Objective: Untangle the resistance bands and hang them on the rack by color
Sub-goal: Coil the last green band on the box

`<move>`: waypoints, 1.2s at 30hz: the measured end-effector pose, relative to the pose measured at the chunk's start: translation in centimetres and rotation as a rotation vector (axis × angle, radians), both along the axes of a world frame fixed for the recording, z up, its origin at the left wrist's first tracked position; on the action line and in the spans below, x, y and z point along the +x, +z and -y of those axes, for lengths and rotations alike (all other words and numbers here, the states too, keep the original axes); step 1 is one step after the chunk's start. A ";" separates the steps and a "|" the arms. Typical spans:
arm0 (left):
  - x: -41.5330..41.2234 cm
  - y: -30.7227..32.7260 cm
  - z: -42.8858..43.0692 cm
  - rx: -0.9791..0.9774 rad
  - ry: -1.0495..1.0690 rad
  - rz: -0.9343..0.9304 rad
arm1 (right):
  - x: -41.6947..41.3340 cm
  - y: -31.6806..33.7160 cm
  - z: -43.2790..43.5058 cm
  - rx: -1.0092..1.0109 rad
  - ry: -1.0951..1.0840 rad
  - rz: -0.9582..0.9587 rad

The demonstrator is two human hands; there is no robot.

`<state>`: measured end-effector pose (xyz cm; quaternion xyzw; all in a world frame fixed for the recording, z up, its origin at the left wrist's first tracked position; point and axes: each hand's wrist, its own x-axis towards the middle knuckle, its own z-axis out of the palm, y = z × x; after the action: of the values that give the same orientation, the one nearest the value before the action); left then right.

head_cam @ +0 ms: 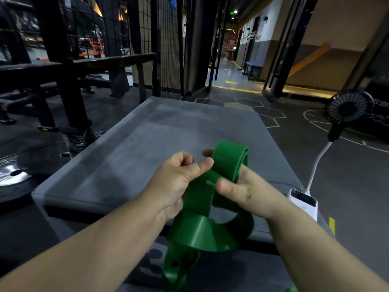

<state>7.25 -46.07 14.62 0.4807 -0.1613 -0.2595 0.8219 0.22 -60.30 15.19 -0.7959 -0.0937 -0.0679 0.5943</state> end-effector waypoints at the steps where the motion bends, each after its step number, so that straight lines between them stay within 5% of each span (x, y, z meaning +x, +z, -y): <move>1: 0.0 -0.1 0.0 -0.003 0.003 -0.022 | 0.0 0.3 -0.1 -0.047 0.042 -0.010; 8: 1.0 -1.1 0.1 0.142 -0.029 -0.003 | -0.1 1.0 1.3 -0.175 -0.037 0.037; 14: 1.1 -2.6 -0.6 0.479 -0.420 0.127 | -0.2 1.9 2.1 -0.082 -0.298 0.265; 20: 1.5 -2.9 -0.7 0.564 -0.499 0.217 | -0.4 2.2 3.2 0.194 -0.605 0.361; 26: 0.7 -3.9 -0.6 0.717 -0.690 0.360 | -0.8 2.5 2.8 0.247 -0.718 0.401; 36: -0.1 -3.9 -0.1 0.863 -0.603 0.379 | -0.6 3.0 3.3 0.464 -0.739 0.469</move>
<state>7.10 -45.93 10.72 0.7444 -0.3158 -0.4344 0.3967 -0.41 -63.63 18.22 -0.5860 0.0811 -0.4703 0.6548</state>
